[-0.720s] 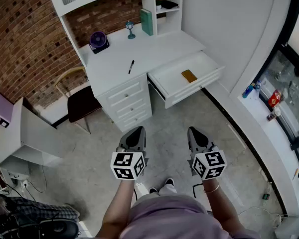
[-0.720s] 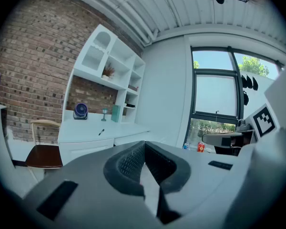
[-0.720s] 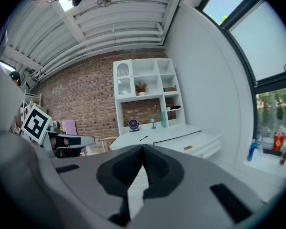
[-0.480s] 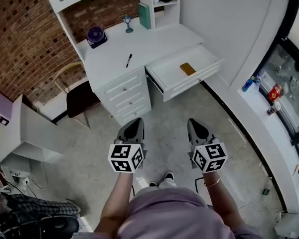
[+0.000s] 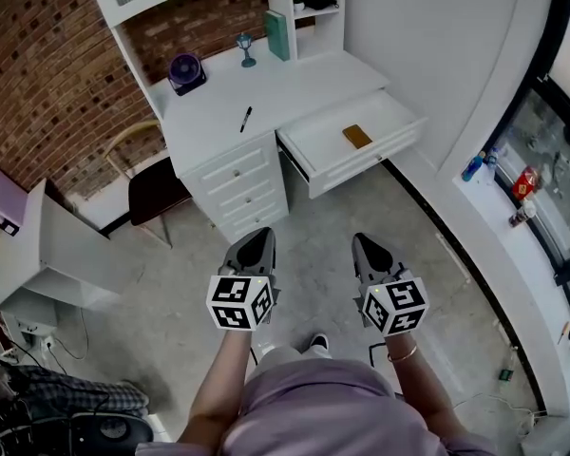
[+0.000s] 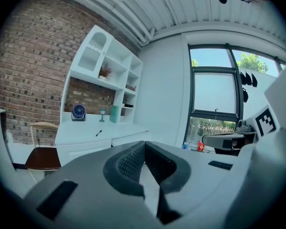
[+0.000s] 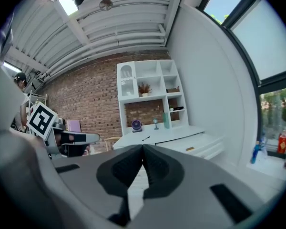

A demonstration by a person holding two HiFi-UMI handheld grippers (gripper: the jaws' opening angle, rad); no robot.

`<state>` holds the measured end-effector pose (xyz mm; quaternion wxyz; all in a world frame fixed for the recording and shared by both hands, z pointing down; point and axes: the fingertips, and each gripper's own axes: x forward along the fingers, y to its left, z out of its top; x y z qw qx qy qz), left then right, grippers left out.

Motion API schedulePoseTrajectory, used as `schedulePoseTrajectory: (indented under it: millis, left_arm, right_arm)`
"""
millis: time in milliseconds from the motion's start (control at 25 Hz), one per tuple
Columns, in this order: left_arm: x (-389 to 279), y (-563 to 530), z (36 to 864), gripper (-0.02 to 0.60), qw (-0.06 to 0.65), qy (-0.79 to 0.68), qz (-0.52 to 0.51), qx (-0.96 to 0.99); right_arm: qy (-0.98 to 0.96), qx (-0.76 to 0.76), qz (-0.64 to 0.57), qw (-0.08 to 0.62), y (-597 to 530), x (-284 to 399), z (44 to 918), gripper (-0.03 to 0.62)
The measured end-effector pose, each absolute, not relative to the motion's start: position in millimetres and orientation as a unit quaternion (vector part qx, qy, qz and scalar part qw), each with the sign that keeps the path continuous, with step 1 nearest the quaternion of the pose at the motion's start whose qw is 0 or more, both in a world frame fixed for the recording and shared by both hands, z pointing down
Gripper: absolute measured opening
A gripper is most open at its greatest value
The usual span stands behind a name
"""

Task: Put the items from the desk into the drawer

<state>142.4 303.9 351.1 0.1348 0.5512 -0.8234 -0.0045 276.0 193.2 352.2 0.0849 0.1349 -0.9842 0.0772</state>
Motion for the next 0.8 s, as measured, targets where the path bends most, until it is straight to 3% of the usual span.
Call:
schedulePoseTrajectory:
  millis: [200,520,800]
  left_arm:
    - [142,297,349,0.005,0.134,-0.824,0.002,0.55]
    - [132,296,358,0.103,0.147,-0.837,-0.014,0.526]
    - [106,297,359,0.14,0.152,-0.853,-0.017,0.499]
  right_arm:
    - [-0.983,0.136,0.084,0.087,185,278,356,0.004]
    - [-0.985,0.117,0.086,0.089,179,269,358,0.005]
    - [-0.985,0.102,0.098,0.095,173,251,363,0.005]
